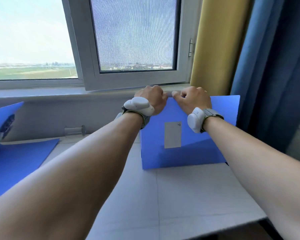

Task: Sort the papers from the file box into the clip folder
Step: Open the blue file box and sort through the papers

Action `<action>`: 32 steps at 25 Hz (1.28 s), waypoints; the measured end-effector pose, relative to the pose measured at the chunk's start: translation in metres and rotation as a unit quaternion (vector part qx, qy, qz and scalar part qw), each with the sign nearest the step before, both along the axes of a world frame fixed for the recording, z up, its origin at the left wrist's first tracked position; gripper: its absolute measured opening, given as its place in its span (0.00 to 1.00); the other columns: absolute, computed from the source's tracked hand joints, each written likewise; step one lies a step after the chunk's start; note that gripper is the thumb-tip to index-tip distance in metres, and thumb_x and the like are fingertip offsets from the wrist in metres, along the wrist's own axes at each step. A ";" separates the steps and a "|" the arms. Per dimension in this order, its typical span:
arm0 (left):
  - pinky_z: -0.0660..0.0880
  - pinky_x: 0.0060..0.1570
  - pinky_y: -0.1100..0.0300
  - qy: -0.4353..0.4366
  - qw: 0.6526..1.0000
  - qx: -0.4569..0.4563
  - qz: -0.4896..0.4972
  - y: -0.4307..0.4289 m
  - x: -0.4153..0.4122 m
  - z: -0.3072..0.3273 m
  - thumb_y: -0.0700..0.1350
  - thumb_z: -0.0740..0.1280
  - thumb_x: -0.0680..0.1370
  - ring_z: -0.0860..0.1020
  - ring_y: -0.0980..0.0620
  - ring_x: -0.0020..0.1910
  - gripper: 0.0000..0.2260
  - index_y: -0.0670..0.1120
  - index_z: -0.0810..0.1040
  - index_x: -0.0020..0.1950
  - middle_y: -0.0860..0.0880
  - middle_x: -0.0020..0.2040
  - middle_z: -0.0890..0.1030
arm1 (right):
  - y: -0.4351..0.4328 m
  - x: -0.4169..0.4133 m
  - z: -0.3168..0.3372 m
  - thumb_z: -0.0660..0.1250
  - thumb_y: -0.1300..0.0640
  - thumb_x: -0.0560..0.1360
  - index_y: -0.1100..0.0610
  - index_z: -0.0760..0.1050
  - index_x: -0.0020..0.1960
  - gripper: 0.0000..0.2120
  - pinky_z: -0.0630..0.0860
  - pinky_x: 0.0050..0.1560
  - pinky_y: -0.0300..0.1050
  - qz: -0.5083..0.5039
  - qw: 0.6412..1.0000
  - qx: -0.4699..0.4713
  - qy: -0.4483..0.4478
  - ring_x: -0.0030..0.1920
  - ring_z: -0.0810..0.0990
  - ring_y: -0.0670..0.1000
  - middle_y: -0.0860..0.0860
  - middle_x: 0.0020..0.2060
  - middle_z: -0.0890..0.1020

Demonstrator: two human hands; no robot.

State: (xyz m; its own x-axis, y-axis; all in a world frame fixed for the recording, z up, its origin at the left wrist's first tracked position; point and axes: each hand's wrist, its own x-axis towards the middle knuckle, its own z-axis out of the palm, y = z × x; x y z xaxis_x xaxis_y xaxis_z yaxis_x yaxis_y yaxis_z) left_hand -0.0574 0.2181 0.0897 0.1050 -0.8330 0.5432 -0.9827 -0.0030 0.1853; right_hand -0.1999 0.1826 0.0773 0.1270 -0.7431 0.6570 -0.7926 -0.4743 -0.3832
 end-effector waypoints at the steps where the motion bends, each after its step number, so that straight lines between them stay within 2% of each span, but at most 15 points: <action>1: 0.61 0.27 0.59 0.005 1.000 0.010 -0.002 0.014 -0.003 0.001 0.53 0.55 0.78 0.70 0.44 0.31 0.18 0.46 0.69 0.32 0.47 0.34 0.74 | 0.014 -0.005 0.000 0.59 0.45 0.74 0.56 0.60 0.26 0.23 0.56 0.34 0.43 -0.007 1.000 -0.001 0.008 0.32 0.66 0.59 0.52 0.23 0.63; 4: 0.65 0.27 0.60 0.022 0.999 0.041 -0.009 0.055 -0.016 0.002 0.52 0.55 0.78 0.71 0.47 0.29 0.19 0.44 0.71 0.32 0.47 0.35 0.76 | 0.051 -0.018 0.005 0.60 0.48 0.71 0.56 0.57 0.25 0.21 0.53 0.27 0.43 -0.011 0.999 0.014 0.042 0.30 0.63 0.57 0.52 0.23 0.62; 7: 0.79 0.41 0.55 0.059 0.993 0.098 -0.010 0.097 -0.031 -0.003 0.51 0.53 0.73 0.81 0.43 0.36 0.18 0.42 0.79 0.38 0.44 0.38 0.83 | 0.087 -0.032 0.008 0.60 0.48 0.69 0.55 0.59 0.24 0.19 0.56 0.26 0.42 -0.007 0.994 0.073 0.081 0.31 0.65 0.57 0.52 0.24 0.63; 9: 0.79 0.47 0.54 0.052 0.988 0.145 -0.006 0.112 -0.035 -0.004 0.52 0.53 0.71 0.82 0.43 0.40 0.19 0.43 0.80 0.40 0.44 0.39 0.84 | 0.101 -0.036 0.010 0.62 0.47 0.69 0.55 0.60 0.26 0.19 0.58 0.27 0.42 -0.009 0.985 0.127 0.113 0.33 0.68 0.57 0.52 0.25 0.66; 11: 0.73 0.39 0.60 0.022 0.977 0.213 -0.016 0.121 -0.043 -0.005 0.51 0.55 0.76 0.76 0.45 0.40 0.15 0.44 0.77 0.40 0.47 0.37 0.79 | 0.110 -0.041 0.013 0.64 0.47 0.69 0.56 0.63 0.27 0.18 0.61 0.28 0.40 0.006 0.972 0.189 0.142 0.32 0.70 0.56 0.52 0.27 0.70; 13: 0.67 0.30 0.63 0.063 0.950 0.305 -0.035 0.125 -0.047 -0.007 0.47 0.58 0.79 0.74 0.46 0.34 0.13 0.45 0.76 0.38 0.48 0.33 0.75 | 0.108 -0.044 0.017 0.66 0.48 0.67 0.56 0.67 0.27 0.17 0.65 0.30 0.40 0.025 0.961 0.230 0.154 0.30 0.71 0.55 0.53 0.28 0.74; 15: 0.70 0.31 0.64 0.123 0.910 0.393 -0.044 0.126 -0.047 -0.013 0.46 0.59 0.79 0.77 0.48 0.31 0.12 0.44 0.76 0.39 0.47 0.35 0.79 | 0.103 -0.043 0.015 0.66 0.48 0.63 0.56 0.70 0.26 0.14 0.69 0.32 0.42 0.027 0.960 0.234 0.152 0.31 0.74 0.56 0.54 0.28 0.77; 16: 0.71 0.32 0.63 0.127 0.904 0.407 -0.043 0.125 -0.046 -0.018 0.46 0.59 0.79 0.78 0.48 0.31 0.11 0.44 0.77 0.41 0.46 0.37 0.80 | 0.100 -0.042 0.012 0.65 0.47 0.60 0.57 0.72 0.26 0.13 0.72 0.32 0.44 0.026 0.961 0.235 0.146 0.31 0.76 0.57 0.54 0.29 0.80; 18: 0.72 0.33 0.62 0.134 0.919 0.368 -0.039 0.117 -0.041 -0.033 0.44 0.59 0.78 0.77 0.48 0.29 0.09 0.43 0.78 0.45 0.45 0.38 0.81 | 0.092 -0.039 0.001 0.65 0.47 0.58 0.58 0.77 0.28 0.13 0.79 0.36 0.48 0.031 0.960 0.245 0.133 0.33 0.81 0.58 0.55 0.32 0.84; 20: 0.76 0.35 0.60 0.126 0.941 0.312 -0.025 0.107 -0.036 -0.047 0.44 0.60 0.75 0.79 0.48 0.29 0.09 0.43 0.78 0.43 0.46 0.39 0.82 | 0.083 -0.039 -0.014 0.65 0.49 0.60 0.57 0.78 0.31 0.12 0.80 0.39 0.48 0.038 0.957 0.259 0.124 0.34 0.80 0.57 0.57 0.36 0.85; 23: 0.80 0.47 0.55 0.100 0.957 0.270 0.015 0.086 -0.034 -0.063 0.45 0.59 0.69 0.83 0.46 0.41 0.10 0.43 0.77 0.40 0.46 0.46 0.85 | 0.064 -0.035 -0.035 0.66 0.50 0.61 0.56 0.78 0.33 0.09 0.76 0.39 0.43 0.037 0.956 0.271 0.107 0.36 0.78 0.56 0.56 0.39 0.85; 25: 0.77 0.51 0.55 0.135 0.963 0.232 0.031 0.070 -0.034 -0.080 0.43 0.59 0.73 0.81 0.43 0.49 0.09 0.41 0.76 0.45 0.45 0.52 0.82 | 0.048 -0.028 -0.054 0.66 0.51 0.63 0.56 0.79 0.34 0.08 0.74 0.41 0.44 0.042 0.956 0.276 0.084 0.36 0.77 0.56 0.54 0.38 0.84; 28: 0.79 0.53 0.49 0.197 0.960 0.200 0.013 0.053 -0.032 -0.116 0.42 0.57 0.72 0.80 0.42 0.47 0.17 0.44 0.80 0.55 0.43 0.55 0.82 | 0.024 -0.009 -0.089 0.67 0.56 0.66 0.65 0.81 0.46 0.15 0.71 0.37 0.45 0.059 0.950 0.296 0.076 0.36 0.74 0.55 0.54 0.35 0.79; 30: 0.79 0.54 0.50 0.224 0.954 0.199 0.001 0.041 -0.029 -0.141 0.39 0.56 0.74 0.80 0.42 0.51 0.19 0.46 0.79 0.60 0.43 0.57 0.81 | 0.010 0.005 -0.110 0.67 0.58 0.69 0.64 0.82 0.46 0.12 0.75 0.42 0.46 0.076 0.945 0.307 0.086 0.42 0.80 0.57 0.56 0.40 0.84; 32: 0.78 0.55 0.52 0.253 0.949 0.185 -0.009 0.029 -0.026 -0.156 0.37 0.57 0.75 0.80 0.42 0.54 0.18 0.44 0.79 0.61 0.42 0.58 0.81 | -0.002 0.018 -0.127 0.68 0.59 0.71 0.60 0.83 0.45 0.08 0.76 0.44 0.43 0.088 0.942 0.313 0.081 0.46 0.81 0.55 0.55 0.45 0.85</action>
State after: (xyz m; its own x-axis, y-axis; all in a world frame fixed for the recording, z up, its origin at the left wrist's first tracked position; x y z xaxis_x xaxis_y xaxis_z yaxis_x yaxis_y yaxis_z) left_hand -0.0830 0.2466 -0.0667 0.2587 -0.9611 0.0963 -0.7681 -0.1442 0.6239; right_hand -0.1821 0.1802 -0.0499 0.3455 -0.9366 0.0584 -0.7952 -0.3253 -0.5117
